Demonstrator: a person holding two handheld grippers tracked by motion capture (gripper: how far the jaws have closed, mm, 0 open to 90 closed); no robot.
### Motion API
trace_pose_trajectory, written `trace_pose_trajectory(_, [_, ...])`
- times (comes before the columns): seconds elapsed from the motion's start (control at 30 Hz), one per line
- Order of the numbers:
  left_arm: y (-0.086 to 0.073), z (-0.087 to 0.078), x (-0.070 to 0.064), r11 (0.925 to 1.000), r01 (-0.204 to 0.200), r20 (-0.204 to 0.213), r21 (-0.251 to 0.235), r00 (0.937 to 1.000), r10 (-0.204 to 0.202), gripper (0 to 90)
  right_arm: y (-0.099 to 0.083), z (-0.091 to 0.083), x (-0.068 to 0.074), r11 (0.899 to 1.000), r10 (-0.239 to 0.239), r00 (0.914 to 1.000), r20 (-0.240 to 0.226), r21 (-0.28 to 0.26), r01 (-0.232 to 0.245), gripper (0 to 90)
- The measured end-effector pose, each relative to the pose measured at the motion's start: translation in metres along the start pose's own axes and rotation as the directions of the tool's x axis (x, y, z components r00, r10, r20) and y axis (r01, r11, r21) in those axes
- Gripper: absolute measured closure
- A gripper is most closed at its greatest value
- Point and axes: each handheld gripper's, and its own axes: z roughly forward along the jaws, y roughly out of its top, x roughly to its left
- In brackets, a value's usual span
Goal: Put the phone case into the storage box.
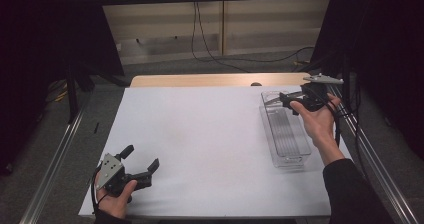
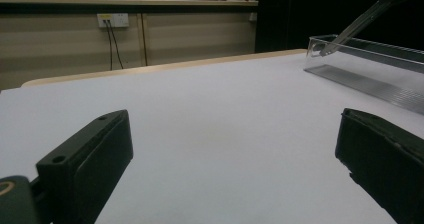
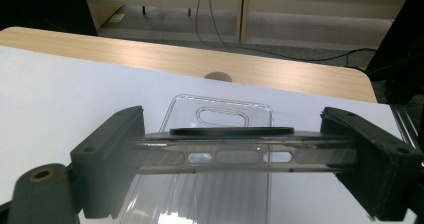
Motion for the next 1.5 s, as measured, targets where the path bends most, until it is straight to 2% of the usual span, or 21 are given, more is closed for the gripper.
trace_pose_trajectory(0.1, [0.0,0.0,0.0,1.0,-0.004,0.0,0.0,1.0,0.004,2.0,-0.003,0.002,0.002,1.0,0.013,0.9998,0.013,-0.007,-0.013,12.0])
trace_pose_trajectory(0.27, [0.0,0.0,0.0,1.0,-0.005,0.0,0.003,1.0,0.005,2.2,-0.005,0.007,0.008,1.0,-0.005,0.9993,0.036,-0.002,0.005,12.0])
trace_pose_trajectory(0.57, [0.0,0.0,0.0,0.9999,-0.011,0.004,0.005,0.9999,0.011,2.2,-0.007,0.015,0.015,1.0,0.008,0.997,0.076,0.004,-0.008,12.0])
trace_pose_trajectory(1.07, [0.0,0.0,-0.001,0.9998,-0.019,0.008,0.008,0.9998,0.019,2.4,-0.011,0.031,0.016,0.999,0.041,0.9948,0.093,0.012,-0.042,12.0])
trace_pose_trajectory(1.43, [0.0,0.001,0.0,0.9996,-0.027,0.012,0.013,0.9996,0.026,2.6,-0.008,0.039,0.017,0.998,0.054,0.9929,0.106,-0.039,-0.05,11.9])
trace_pose_trajectory(1.5, [0.0,0.0,0.0,0.9999,-0.015,0.011,0.005,0.9998,0.015,2.6,-0.006,0.041,0.018,0.997,0.064,0.9913,0.115,-0.049,-0.058,11.9])
